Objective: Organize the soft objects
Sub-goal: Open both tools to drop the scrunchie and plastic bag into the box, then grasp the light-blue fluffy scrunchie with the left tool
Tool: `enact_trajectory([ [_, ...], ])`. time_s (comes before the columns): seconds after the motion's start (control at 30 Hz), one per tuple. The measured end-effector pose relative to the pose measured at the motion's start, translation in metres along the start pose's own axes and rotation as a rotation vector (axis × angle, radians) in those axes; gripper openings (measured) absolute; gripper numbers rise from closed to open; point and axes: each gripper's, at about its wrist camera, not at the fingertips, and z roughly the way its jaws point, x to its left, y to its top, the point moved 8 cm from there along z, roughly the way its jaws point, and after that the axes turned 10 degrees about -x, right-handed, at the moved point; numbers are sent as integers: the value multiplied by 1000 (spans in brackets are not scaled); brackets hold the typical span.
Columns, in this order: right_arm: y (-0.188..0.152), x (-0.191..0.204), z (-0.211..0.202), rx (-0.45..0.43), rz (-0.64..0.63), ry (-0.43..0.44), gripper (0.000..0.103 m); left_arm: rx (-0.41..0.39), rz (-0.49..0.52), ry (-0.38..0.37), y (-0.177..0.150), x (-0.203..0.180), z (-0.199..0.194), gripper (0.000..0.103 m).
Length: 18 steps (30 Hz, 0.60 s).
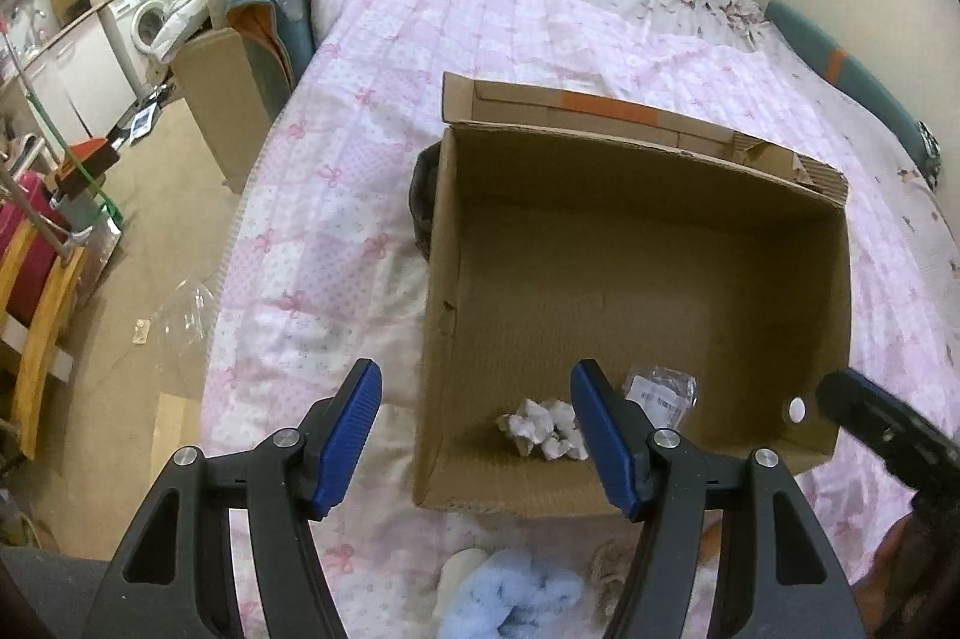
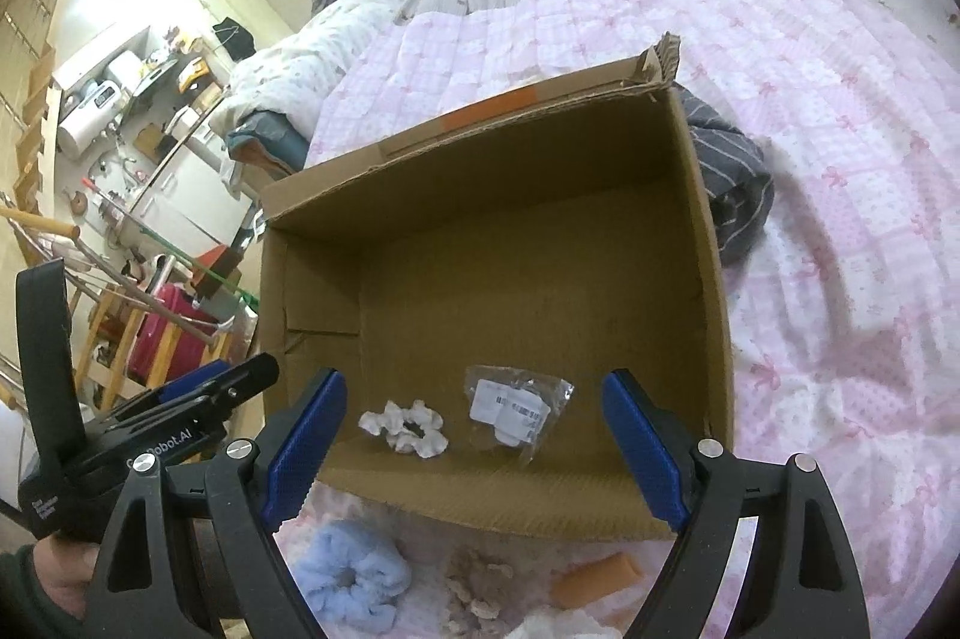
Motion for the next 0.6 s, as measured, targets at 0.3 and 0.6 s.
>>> enact_trajectory([
  [0.3,2,22,-39,-17,-22,-4,92,-9,34,-4,-7,13,-29,63],
  [0.6,-14,31,-65,-6,-75,-40,92,10,37,-61,-31,14,-52,63],
])
